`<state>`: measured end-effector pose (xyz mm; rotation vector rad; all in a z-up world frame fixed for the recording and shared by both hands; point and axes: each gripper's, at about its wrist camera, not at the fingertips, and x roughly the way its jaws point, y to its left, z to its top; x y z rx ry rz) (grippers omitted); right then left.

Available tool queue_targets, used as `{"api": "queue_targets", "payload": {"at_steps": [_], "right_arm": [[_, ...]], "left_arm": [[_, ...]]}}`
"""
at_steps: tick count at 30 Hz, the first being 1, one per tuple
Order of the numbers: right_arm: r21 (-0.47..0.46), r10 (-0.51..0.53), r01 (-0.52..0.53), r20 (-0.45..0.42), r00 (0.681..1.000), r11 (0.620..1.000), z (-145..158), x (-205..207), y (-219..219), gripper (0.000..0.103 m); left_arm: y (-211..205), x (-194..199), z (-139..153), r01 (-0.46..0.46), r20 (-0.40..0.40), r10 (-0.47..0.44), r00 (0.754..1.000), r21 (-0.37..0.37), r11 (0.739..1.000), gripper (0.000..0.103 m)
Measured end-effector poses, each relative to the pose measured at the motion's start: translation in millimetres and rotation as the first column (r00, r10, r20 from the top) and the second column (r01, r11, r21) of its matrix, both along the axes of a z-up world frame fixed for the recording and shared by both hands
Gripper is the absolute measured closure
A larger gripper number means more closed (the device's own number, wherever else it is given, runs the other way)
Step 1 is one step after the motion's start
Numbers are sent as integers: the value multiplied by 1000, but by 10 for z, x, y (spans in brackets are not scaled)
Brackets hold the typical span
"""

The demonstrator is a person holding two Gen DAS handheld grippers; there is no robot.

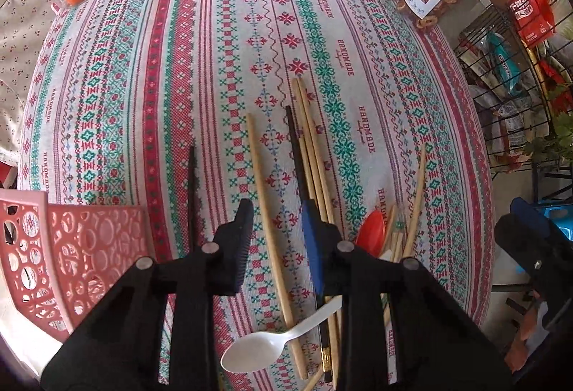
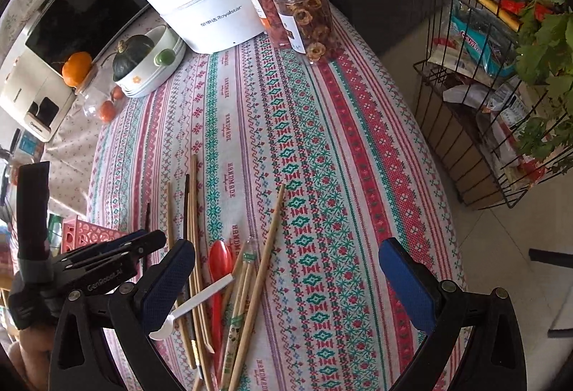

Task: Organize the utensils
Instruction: 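Grasp a wooden chopstick with the left tool while the right tool grasps another chopstick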

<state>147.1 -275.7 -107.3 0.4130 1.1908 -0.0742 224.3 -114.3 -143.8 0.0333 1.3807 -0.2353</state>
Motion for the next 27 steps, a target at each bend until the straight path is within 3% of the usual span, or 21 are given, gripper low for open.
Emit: {"api": "queue_targets", "payload": {"at_steps": [8, 9, 13, 17, 21, 24, 26, 27], "right_arm": [[16, -38, 39, -48, 998, 999, -191, 130, -91, 0], [19, -41, 42, -52, 998, 999, -213, 141, -95, 0], [22, -36, 38, -66, 997, 999, -311, 204, -68, 3], [8, -26, 27, -80, 996, 1000, -395, 246, 11, 16], [-15, -35, 34, -96, 995, 999, -492, 313, 84, 37], [-25, -24, 22, -104, 994, 999, -558, 357, 186, 49], [-82, -9, 1, -97, 995, 997, -568, 383, 294, 52], [-113, -1, -11, -99, 995, 993, -581, 391, 336, 59]], "left_arm": [[-49, 114, -201, -36, 10, 35, 999, 85, 996, 84], [-63, 106, -199, -34, 19, 33, 999, 88, 996, 94], [-29, 34, -86, -7, 55, 3, 998, 66, 998, 96], [23, -157, 270, 37, 142, -41, 989, 29, 999, 96], [167, -445, 666, 77, 251, -67, 966, -27, 997, 96], [266, -623, 829, 99, 321, -76, 944, -59, 993, 96], [331, -679, 854, 106, 362, -71, 929, -77, 991, 96], [369, -751, 893, 108, 378, -66, 924, -91, 990, 96]]}}
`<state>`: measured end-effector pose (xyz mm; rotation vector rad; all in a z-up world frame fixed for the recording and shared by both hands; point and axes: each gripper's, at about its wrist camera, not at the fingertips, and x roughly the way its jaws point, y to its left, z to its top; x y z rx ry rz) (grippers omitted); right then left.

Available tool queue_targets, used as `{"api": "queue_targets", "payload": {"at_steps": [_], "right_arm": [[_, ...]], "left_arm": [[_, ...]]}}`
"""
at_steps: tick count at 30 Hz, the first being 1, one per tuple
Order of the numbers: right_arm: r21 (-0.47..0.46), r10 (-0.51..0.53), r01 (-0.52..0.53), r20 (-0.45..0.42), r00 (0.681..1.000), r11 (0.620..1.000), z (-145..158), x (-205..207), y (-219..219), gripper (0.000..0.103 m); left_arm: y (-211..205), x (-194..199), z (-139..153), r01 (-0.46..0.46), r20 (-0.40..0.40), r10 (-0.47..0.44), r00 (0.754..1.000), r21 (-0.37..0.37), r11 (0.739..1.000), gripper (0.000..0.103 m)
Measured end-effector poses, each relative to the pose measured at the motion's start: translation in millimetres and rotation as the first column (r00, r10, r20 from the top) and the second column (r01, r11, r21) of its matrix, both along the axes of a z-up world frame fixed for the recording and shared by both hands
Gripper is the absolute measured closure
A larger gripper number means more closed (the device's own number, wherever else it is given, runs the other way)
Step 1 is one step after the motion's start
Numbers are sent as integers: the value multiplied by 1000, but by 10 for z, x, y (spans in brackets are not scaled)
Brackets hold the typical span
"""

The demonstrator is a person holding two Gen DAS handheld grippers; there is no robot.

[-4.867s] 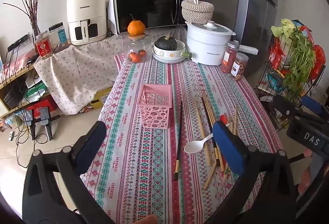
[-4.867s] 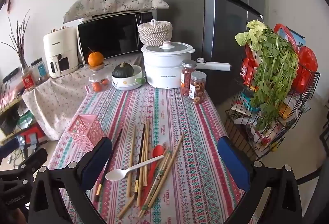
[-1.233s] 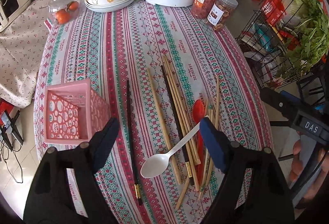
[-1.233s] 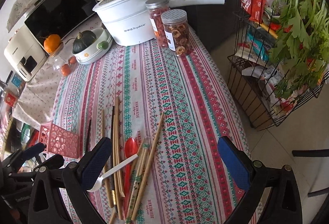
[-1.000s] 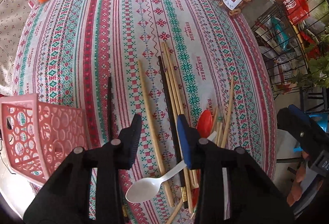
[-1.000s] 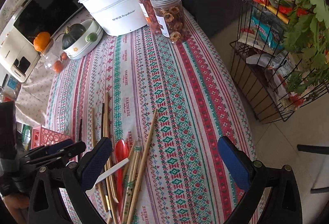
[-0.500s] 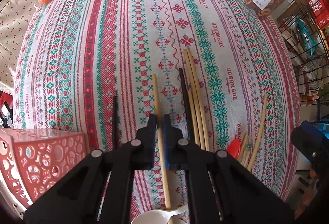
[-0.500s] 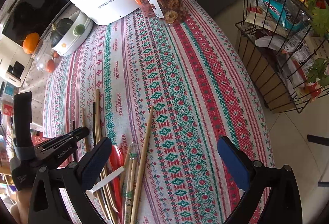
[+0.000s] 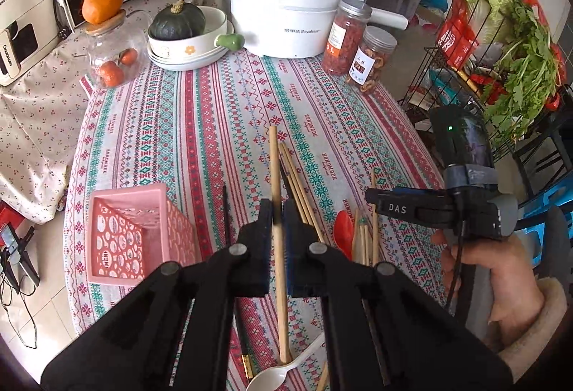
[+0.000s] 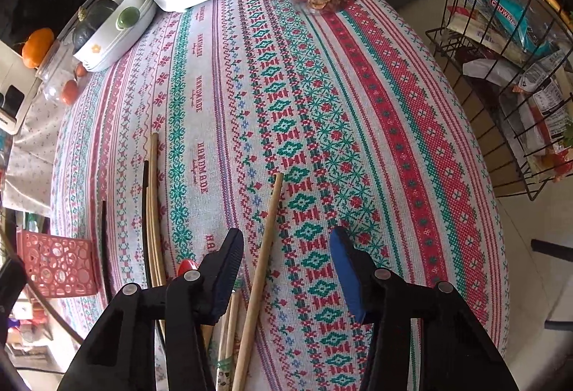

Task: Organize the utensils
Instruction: 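Grasp a wooden chopstick with the left tool while the right tool grasps another chopstick, then lift both held chopsticks and carry them over the pink basket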

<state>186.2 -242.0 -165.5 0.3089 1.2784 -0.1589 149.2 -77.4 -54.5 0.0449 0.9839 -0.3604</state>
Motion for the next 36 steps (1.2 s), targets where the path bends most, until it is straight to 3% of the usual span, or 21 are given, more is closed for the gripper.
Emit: {"api": "queue_targets", "payload": {"at_steps": [4, 6, 11, 16, 25, 31, 36], "right_arm": [[-138, 35, -33, 9, 999, 990, -13, 14, 189, 73], [-134, 52, -49, 25, 998, 990, -14, 12, 237, 92], [-77, 104, -99, 72, 992, 992, 13, 27, 292, 97], [-25, 98, -95, 202, 974, 995, 437, -218, 266, 97], [-97, 190, -163, 463, 866, 982, 1347, -861, 529, 97], [-135, 228, -184, 583, 779, 974, 1797, -1070, 686, 97], [-136, 234, -194, 668, 706, 972, 2163, -1129, 804, 97]], "left_arm": [[183, -183, 99, 2, 55, 1, 999, -49, 999, 96], [277, -281, 126, 2, 81, 3, 997, -67, 998, 96], [503, -453, 82, -17, 152, 38, 988, -140, 990, 96], [679, -573, 204, -18, 187, 54, 981, -190, 982, 97], [936, -798, 628, 5, 330, 78, 941, -245, 970, 97], [1189, -895, 943, -22, 480, 158, 863, -276, 961, 97], [1404, -835, 1041, -62, 533, 230, 815, -314, 947, 97]]}}
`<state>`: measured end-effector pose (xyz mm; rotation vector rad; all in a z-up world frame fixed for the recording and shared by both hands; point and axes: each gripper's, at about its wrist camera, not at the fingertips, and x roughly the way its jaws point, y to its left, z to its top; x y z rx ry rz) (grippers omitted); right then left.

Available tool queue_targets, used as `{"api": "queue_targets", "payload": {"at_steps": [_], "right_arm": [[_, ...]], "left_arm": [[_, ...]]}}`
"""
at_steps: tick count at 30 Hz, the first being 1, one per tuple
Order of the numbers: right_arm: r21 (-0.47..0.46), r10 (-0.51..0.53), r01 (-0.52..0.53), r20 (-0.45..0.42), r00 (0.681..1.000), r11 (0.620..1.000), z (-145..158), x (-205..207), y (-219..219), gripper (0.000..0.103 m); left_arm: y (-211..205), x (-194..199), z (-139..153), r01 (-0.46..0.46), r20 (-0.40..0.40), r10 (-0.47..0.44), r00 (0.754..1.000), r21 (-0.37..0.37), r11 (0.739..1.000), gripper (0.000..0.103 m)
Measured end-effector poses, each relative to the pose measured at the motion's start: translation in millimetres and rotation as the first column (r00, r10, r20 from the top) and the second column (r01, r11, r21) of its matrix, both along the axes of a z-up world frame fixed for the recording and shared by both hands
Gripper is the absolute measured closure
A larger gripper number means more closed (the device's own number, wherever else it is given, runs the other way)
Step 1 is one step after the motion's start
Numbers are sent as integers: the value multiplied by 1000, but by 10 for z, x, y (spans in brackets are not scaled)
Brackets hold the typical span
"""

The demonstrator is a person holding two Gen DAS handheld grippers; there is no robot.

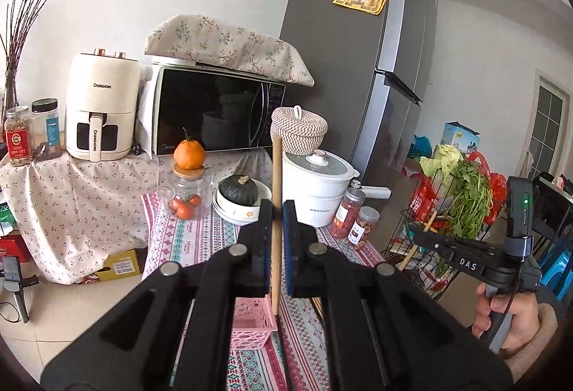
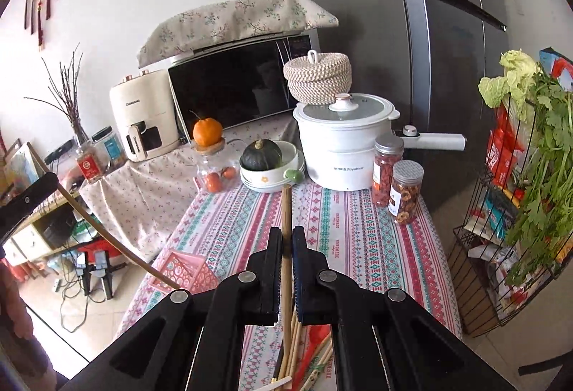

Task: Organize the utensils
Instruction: 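Lift both held chopsticks and carry them over the pink basket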

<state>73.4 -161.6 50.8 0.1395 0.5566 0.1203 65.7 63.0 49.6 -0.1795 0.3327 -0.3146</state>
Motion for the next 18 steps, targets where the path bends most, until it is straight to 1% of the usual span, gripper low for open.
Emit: {"api": "queue_targets", "payload": {"at_steps": [3, 8, 14, 18], "right_arm": [[31, 16, -17, 48, 999, 999, 164, -2, 66, 97], [81, 50, -57, 90, 995, 995, 282, 45, 210, 97], [117, 101, -113, 101, 990, 987, 286, 111, 450, 97], [152, 138, -153, 104, 985, 977, 317, 172, 592, 97]], "left_arm": [[67, 97, -37, -25, 2, 25, 1000, -12, 1000, 97], [39, 291, -239, -44, -41, 45, 998, 32, 999, 97], [-5, 568, -521, -46, -135, 58, 989, 93, 995, 97], [-14, 693, -639, -38, -189, 57, 980, 100, 994, 97]]}}
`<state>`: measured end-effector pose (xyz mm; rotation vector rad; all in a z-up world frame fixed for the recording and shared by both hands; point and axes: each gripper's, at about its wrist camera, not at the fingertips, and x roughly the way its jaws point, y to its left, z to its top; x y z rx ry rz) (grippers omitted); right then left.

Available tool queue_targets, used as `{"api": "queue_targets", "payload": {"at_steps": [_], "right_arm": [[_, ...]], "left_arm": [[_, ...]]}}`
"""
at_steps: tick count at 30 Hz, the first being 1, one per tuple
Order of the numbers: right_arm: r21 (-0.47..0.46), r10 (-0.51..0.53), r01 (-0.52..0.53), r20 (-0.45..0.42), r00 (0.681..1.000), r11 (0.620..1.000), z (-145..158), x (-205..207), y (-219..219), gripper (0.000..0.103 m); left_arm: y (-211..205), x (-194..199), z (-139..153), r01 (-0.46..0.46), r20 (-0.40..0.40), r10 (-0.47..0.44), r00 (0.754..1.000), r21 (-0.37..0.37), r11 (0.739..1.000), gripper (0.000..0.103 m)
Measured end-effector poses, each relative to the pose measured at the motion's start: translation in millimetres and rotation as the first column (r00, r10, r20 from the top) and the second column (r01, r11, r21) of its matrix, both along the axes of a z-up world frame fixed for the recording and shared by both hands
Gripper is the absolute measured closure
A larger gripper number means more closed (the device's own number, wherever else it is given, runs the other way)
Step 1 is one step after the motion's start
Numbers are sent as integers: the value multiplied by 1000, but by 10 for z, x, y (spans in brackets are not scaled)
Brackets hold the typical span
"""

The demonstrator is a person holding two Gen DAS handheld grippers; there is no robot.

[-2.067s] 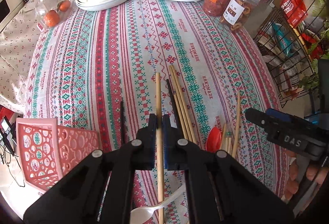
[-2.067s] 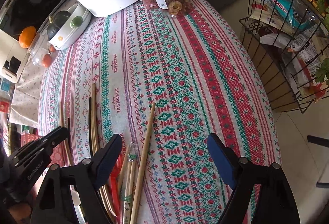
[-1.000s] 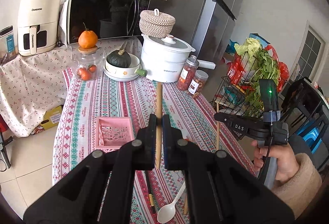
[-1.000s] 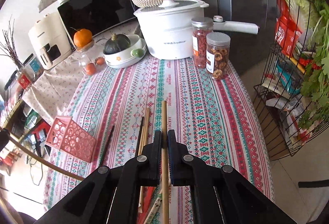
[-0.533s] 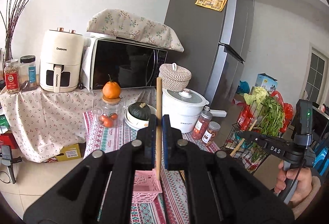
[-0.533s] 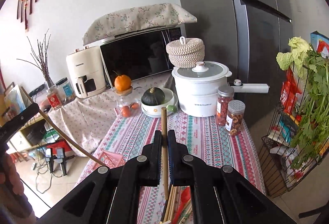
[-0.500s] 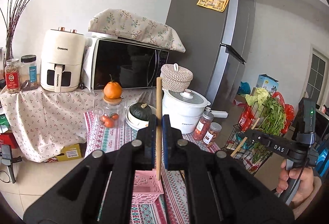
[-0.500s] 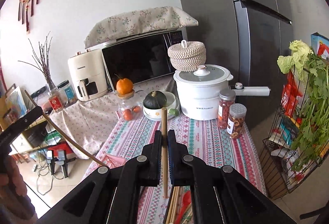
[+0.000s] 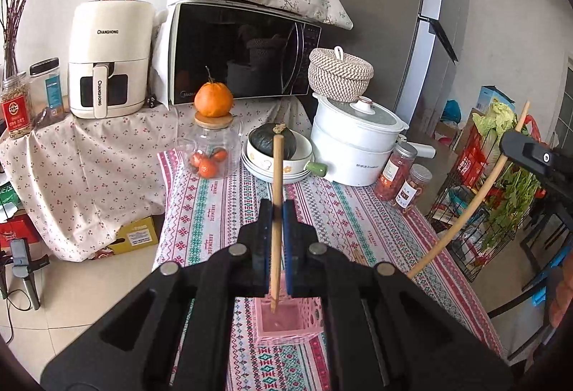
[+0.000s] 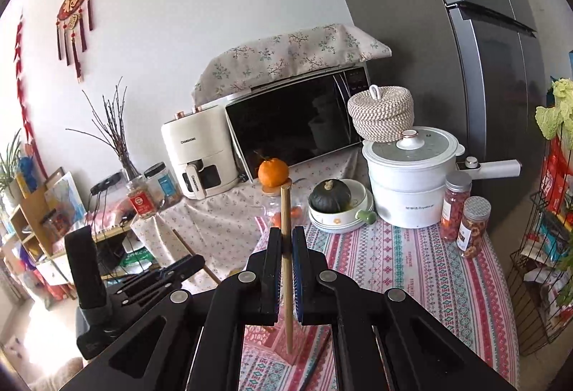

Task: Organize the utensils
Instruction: 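Lift both held chopsticks and carry them over the pink basket, then lower the chopsticks into the pink basket and open both tools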

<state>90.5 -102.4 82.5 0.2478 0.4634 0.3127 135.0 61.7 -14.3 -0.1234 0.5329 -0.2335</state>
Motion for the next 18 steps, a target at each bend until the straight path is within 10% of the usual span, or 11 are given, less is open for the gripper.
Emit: {"api": "queue_targets", "payload": {"at_steps": [4, 12, 18], "right_arm": [[1, 20, -20, 9, 1000, 1000, 4, 62, 158, 97], [-22, 17, -18, -55, 998, 1000, -202, 367, 362, 97], [-94, 16, -31, -158, 987, 995, -494, 635, 583, 97]], "left_arm": [[-9, 12, -13, -4, -34, 4, 999, 6, 1000, 92], [110, -142, 65, -45, -53, 46, 998, 9, 999, 36], [273, -119, -36, -87, -119, 87, 989, 6, 996, 22]]}}
